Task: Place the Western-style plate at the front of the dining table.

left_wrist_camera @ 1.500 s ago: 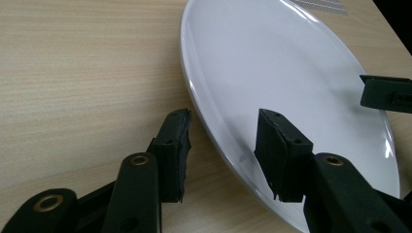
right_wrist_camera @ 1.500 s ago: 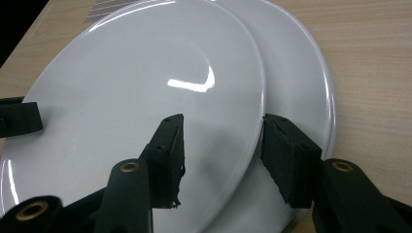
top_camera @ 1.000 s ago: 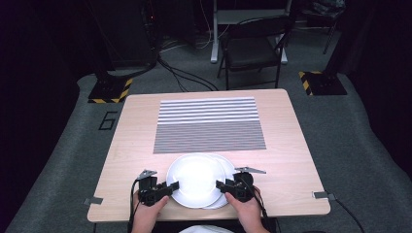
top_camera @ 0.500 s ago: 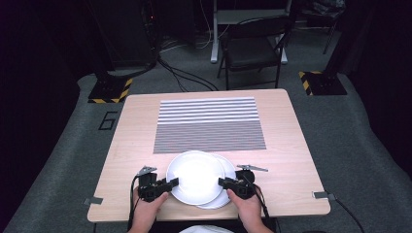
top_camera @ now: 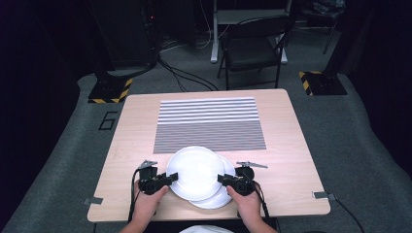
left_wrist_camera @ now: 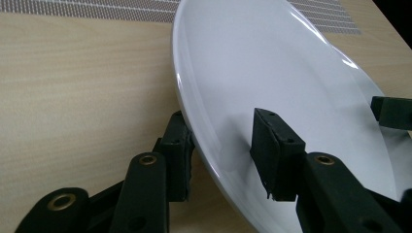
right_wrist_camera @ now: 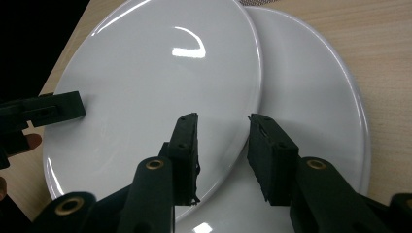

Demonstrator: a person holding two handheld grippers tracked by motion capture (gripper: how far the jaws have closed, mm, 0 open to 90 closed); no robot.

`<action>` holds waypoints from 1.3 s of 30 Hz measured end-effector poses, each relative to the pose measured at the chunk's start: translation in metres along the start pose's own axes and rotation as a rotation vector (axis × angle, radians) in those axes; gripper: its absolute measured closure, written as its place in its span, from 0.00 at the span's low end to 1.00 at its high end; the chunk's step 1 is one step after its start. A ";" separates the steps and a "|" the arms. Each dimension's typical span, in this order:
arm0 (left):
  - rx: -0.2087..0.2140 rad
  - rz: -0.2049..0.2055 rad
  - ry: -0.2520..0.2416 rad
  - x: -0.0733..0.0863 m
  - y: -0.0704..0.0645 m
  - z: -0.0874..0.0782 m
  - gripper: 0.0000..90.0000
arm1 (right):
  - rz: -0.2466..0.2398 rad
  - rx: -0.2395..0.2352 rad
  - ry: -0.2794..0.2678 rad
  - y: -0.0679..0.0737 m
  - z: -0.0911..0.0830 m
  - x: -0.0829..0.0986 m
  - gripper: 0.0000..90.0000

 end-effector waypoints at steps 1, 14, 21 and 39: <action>-0.001 0.009 0.003 -0.003 0.000 0.001 0.67 | 0.005 -0.003 0.002 0.000 0.001 -0.001 0.71; -0.001 0.017 -0.026 -0.012 0.007 0.008 0.67 | 0.042 -0.009 -0.007 -0.005 0.010 -0.010 0.69; 0.006 -0.003 -0.043 -0.012 0.009 0.009 0.69 | 0.049 -0.014 -0.003 -0.006 0.012 -0.007 0.68; -0.015 -0.035 -0.051 -0.015 0.022 -0.002 0.70 | 0.068 -0.059 0.025 0.006 0.022 -0.012 0.71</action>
Point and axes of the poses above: each handheld gripper's, and its own axes: z roughly forward along the jaws, x roughly out of its underside, y roughly to its left, the point moved 5 cm from there along z, roughly forward along the jaws, and after that the axes turned 5 degrees about -z, right-handed, at the moved point
